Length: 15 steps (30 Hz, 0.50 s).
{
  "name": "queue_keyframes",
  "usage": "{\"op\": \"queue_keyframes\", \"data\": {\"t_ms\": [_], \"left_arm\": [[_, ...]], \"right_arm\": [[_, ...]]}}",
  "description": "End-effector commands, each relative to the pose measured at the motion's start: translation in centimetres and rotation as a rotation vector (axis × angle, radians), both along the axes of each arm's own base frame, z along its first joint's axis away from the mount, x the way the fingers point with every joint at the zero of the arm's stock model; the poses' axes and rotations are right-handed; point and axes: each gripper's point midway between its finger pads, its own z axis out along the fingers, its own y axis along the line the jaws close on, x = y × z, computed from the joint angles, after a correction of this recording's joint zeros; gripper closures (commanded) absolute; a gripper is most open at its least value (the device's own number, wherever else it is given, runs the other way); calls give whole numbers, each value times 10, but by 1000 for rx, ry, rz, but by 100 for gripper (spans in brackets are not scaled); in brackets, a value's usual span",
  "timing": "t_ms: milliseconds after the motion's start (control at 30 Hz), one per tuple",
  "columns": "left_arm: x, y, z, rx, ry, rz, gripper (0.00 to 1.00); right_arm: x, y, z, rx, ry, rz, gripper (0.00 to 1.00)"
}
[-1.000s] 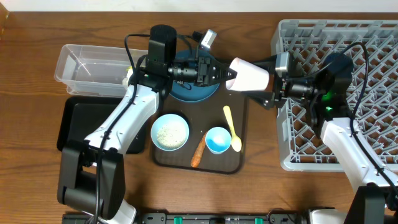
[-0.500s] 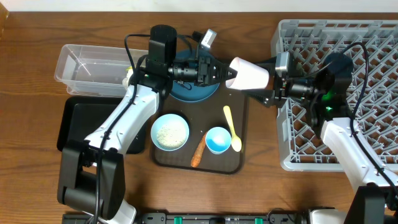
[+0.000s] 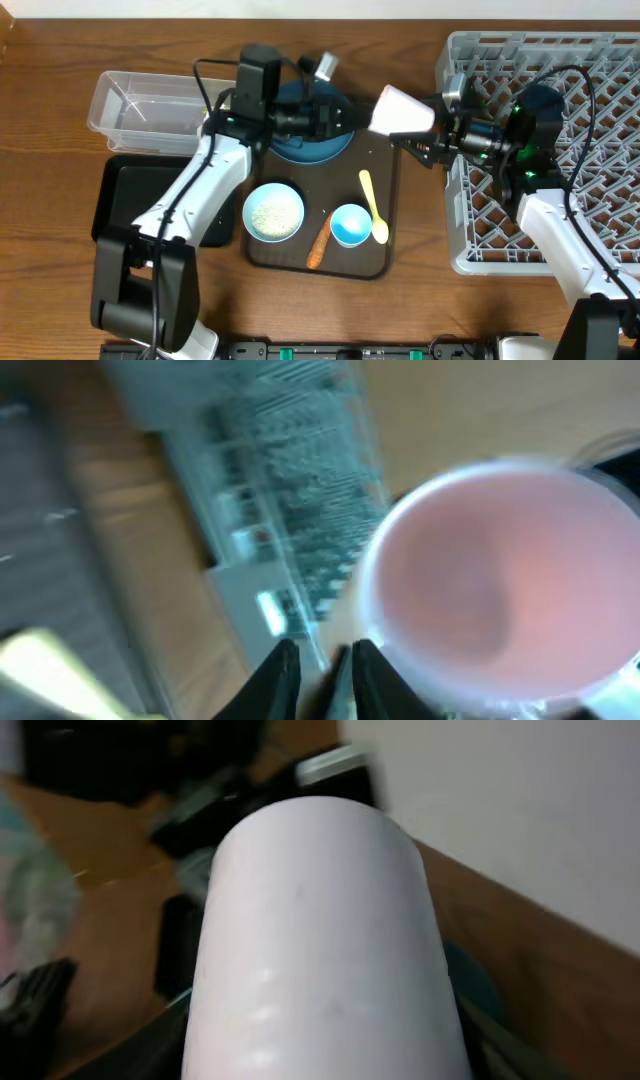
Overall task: Sort waste into correct bins and load items into the dishwasher rack
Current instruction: 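Carry pink cup with right gripper and place it in dish rack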
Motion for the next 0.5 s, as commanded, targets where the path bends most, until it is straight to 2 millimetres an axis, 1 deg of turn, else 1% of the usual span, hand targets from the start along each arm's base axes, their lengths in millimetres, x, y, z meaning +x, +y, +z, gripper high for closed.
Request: {"op": "queue_keyframes", "data": {"t_ms": [0, 67, 167, 233, 267, 367, 400, 467], "left_arm": [[29, 31, -37, 213, -71, 152, 79], [30, 43, -50, 284, -60, 181, 79], [31, 62, -65, 377, -45, 218, 79], [31, 75, -72, 433, -35, 244, 80], [31, 82, -75, 466, -27, 262, 80], [30, 102, -79, 552, -28, 301, 80], [29, 110, -79, 583, -34, 313, 80], [28, 125, -76, 641, -47, 346, 80]], "right_arm": [[34, -28, -10, -40, 58, -218, 60], [42, -37, -16, -62, 74, -291, 65], [52, -51, -21, -92, 91, -386, 68], [55, -60, -22, -115, 112, -451, 78], [57, -67, -24, -136, 127, -499, 80], [59, -93, -27, -212, 177, -662, 86], [58, -104, -25, -246, 192, -729, 88], [54, -120, -19, -291, 207, -811, 95]]}}
